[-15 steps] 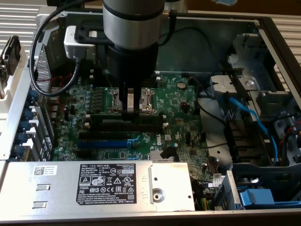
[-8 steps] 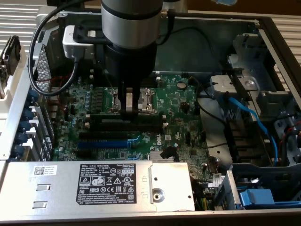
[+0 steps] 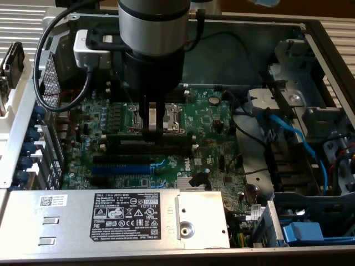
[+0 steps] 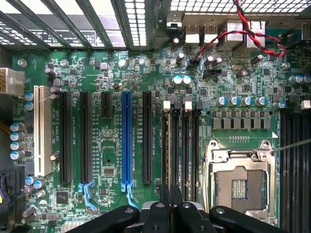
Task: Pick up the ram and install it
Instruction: 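Insert the ram into the slot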
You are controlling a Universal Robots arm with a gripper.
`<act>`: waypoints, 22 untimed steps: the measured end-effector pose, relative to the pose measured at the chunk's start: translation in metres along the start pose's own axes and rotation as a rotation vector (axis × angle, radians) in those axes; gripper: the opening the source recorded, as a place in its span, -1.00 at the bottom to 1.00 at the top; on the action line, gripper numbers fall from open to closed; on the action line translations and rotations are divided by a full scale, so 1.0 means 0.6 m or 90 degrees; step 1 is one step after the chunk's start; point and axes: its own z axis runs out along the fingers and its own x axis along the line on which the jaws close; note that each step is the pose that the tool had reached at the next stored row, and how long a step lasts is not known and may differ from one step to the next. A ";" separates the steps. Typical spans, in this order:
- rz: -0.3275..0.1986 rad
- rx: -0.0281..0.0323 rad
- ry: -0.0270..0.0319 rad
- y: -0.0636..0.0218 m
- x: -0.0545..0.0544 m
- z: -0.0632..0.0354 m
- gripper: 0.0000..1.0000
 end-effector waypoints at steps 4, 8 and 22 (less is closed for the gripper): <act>0.000 0.0011 0.0011 0.001 0.000 0.000 -0.76; 0.000 0.0026 0.0017 0.002 0.000 0.000 -0.76; 0.000 0.0071 0.0043 0.004 0.000 0.001 -0.76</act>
